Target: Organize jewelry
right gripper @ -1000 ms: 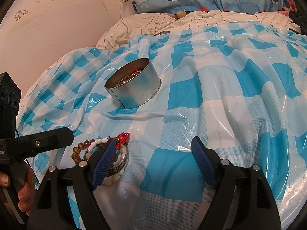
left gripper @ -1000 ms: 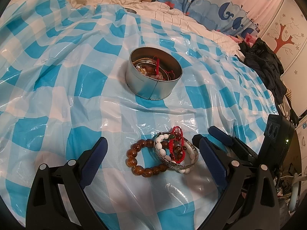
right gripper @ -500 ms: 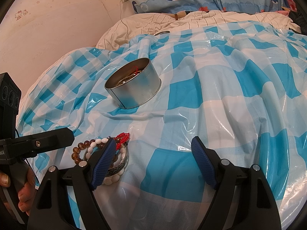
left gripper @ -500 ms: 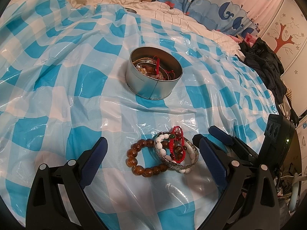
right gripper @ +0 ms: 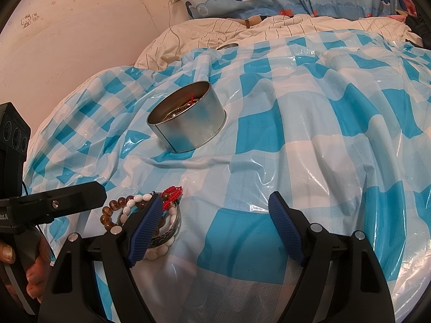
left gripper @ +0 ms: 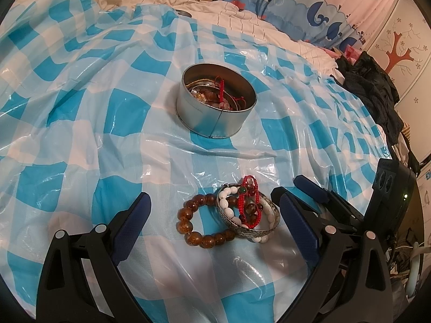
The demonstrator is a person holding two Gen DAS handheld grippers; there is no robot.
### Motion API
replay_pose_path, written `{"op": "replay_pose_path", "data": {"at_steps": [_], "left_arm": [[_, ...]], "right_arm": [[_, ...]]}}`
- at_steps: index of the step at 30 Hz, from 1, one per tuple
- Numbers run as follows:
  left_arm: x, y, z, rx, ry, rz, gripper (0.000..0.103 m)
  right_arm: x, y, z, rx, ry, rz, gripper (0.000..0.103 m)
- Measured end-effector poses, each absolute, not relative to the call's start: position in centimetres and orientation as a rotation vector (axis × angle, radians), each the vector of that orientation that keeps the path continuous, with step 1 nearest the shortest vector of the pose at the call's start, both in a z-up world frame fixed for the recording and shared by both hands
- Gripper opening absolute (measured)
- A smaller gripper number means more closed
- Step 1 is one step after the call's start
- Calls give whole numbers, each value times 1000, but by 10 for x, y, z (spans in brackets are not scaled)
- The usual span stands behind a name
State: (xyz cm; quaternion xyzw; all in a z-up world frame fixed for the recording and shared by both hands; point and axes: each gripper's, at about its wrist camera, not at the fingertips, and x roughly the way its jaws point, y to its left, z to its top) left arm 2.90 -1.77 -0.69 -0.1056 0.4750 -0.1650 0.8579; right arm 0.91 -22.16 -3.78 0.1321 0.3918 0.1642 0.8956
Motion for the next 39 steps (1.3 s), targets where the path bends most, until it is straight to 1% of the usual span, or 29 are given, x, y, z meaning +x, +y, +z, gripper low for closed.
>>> {"op": "replay_pose_path", "data": {"at_steps": [7,12,15,17,19,20,24,30,33,39], "left_arm": [[28,-12,-5,-219,982,-352,92],[24,17,4,-208,934,-304,92],[22,37,6,-223,923,-264,92],[18,42,8,-225,910,-276,92],[13,36,9,-194,892,-308,92],[13,29,10,-175,886,-330,92],[3,-16,4,-13,869,-437,92],[-23,-66,-12,239,839,-544,93],[-20,-72,-19,249,856,-526,93],[-10,-68,-21,150,870,-507,92]], "right_arm": [[9,-222,-38,274,813,339,78],[1,-225,-32,308,838,318,78],[-15,-228,-21,277,848,318,78],[-23,-234,-11,258,822,288,80],[-28,-244,-2,258,782,226,88],[-30,-250,1,272,758,193,90],[-27,-278,-2,421,742,151,91],[-23,-289,-12,526,765,135,92],[-22,-287,-12,529,767,143,92],[-22,-286,-12,542,771,152,93]]}}
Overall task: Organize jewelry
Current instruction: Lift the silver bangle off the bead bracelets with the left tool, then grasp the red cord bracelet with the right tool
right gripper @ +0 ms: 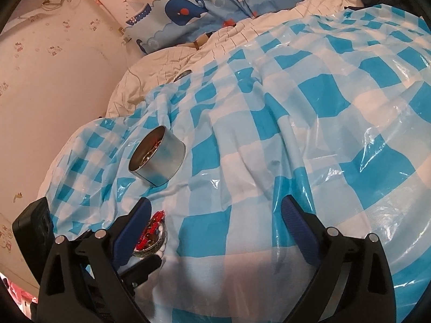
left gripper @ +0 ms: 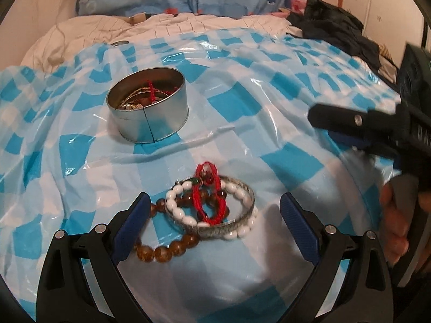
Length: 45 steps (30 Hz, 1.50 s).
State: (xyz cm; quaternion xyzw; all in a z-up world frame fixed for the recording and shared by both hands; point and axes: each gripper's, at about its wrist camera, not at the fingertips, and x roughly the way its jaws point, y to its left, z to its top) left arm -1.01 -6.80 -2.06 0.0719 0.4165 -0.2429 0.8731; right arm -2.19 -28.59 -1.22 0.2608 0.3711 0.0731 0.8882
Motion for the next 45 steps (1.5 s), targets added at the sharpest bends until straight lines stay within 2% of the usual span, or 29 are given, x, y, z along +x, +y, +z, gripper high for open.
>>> {"op": "replay_pose_path", "data": {"at_steps": [1,3,4,19,28,32,34,38,40,41,43,45], "left_arm": [[-7,-69,-21,138,873,-510,90],[-3,-65,-23,102,893,-508,68],[5,-69,-24,101,896,-499,66],[17,-17,16,-119,765,-445,65],[37,37,-12,-260,893,-228,66],[38,53,-10,-300,878,-191,67],[38,59,-10,-314,871,-175,71],[39,67,-11,-350,878,-161,74],[40,69,-11,-358,881,-159,75],[39,69,-10,-358,880,-158,76],[39,69,-10,-357,881,-156,77],[39,69,-10,-357,882,-157,79]], "right_arm": [[-22,-286,-12,543,772,152,93],[-22,-285,-13,542,773,153,93],[-21,-285,-13,541,774,153,93],[-23,-263,-5,441,741,207,93],[-27,-191,0,193,726,430,93],[-6,-178,-6,218,765,464,91],[9,-173,-10,239,801,478,75],[32,-162,-19,194,875,455,56],[43,-156,-28,164,930,438,39],[44,-153,-31,146,945,438,34],[41,-147,-33,90,944,433,16],[36,-145,-32,48,928,420,12]]}}
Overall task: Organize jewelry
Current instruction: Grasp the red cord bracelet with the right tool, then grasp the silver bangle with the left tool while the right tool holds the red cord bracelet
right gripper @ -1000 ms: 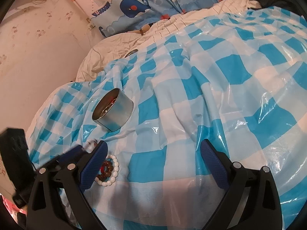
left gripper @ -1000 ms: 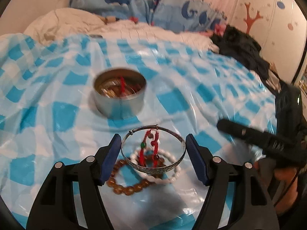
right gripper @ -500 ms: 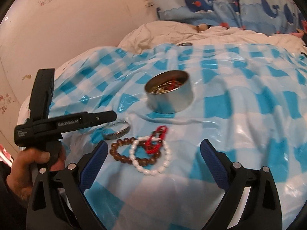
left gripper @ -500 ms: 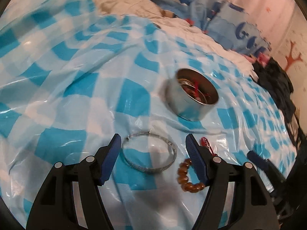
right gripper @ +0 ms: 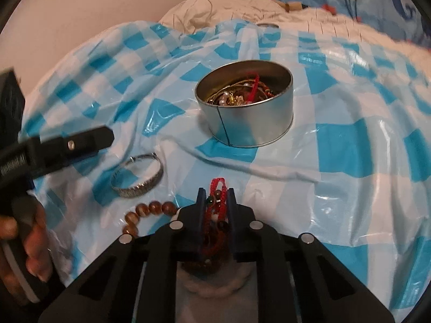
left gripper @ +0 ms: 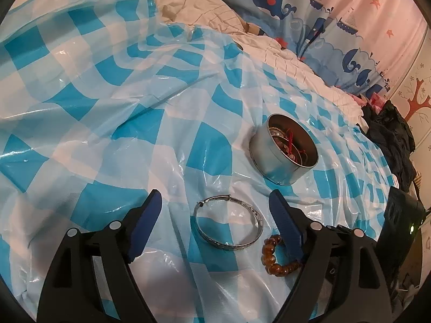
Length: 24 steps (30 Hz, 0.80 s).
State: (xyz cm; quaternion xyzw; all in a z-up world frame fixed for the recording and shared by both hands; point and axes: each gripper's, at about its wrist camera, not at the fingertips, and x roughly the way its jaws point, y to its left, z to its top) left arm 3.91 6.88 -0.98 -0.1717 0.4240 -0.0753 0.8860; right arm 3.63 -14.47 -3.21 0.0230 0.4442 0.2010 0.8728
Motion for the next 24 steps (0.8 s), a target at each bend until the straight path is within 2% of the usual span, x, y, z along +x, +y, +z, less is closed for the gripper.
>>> {"op": "replay_pose_path", "data": {"at_steps": [9,13,24], "left_arm": [[33,56,-14,-337,880,-145,81],[30,45,-17,-318,836,-127,82],[31,39,-43,-323,779,-68,87]], "right_arm": [[23,-200,-10,214,821,360,12],[16,-221,-23,288,810,323,12],[15,-213,-38,236,804,308,12]]}}
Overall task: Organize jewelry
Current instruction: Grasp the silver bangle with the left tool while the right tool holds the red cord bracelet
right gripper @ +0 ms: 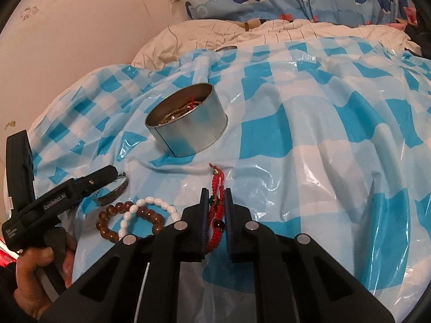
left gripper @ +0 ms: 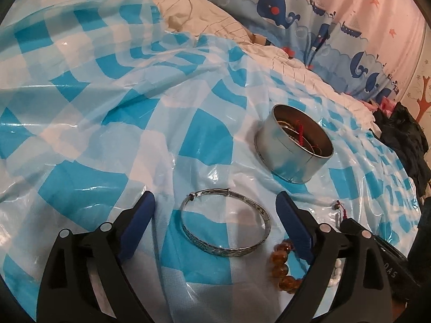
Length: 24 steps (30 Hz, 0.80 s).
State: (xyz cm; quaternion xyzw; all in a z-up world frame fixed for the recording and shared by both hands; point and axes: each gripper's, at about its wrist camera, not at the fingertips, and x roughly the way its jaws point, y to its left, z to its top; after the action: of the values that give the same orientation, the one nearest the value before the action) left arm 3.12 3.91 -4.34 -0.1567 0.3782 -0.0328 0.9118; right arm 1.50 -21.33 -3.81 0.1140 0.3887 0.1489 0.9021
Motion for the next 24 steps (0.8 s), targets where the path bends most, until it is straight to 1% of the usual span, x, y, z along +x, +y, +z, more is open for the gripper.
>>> {"op": "replay_pose_path", "data": {"at_steps": [3,4,5,7,10,11,14,15,16,17,19,24], "left_arm": [[32,40,-44,-329,781,-72,88],[32,40,-44,-329,782,-71,88],[32,40,-45,-329,784,-71,89],[33,39,-45,-326,789,-72,89],[34,38,-45,-320,795,-73,90],[34,38,-45,-319,797,-74,91],[35,38,-46,-319,798,-78,91],[35,38,-46,-319,799,-77,91],[35,38,-46,-319,799,-78,91],[34,38,-46,-319,798,-77,91],[34,38,-46,-319,798,-77,92],[35,36,-47,-314,801,-76,92]], "right_arm": [[17,-213,-41,240,825,310,12],[18,-213,-42,242,833,309,14],[18,-213,-43,244,839,316,17],[19,-210,-44,238,846,337,27],[18,-199,-44,178,856,327,34],[18,-196,-44,156,859,318,34],[17,-187,-44,89,862,279,31],[17,-186,-44,72,859,258,25],[16,-187,-45,72,857,250,17],[16,-188,-45,79,856,248,15],[16,-193,-45,100,854,252,12],[16,-202,-45,161,851,283,12]]}}
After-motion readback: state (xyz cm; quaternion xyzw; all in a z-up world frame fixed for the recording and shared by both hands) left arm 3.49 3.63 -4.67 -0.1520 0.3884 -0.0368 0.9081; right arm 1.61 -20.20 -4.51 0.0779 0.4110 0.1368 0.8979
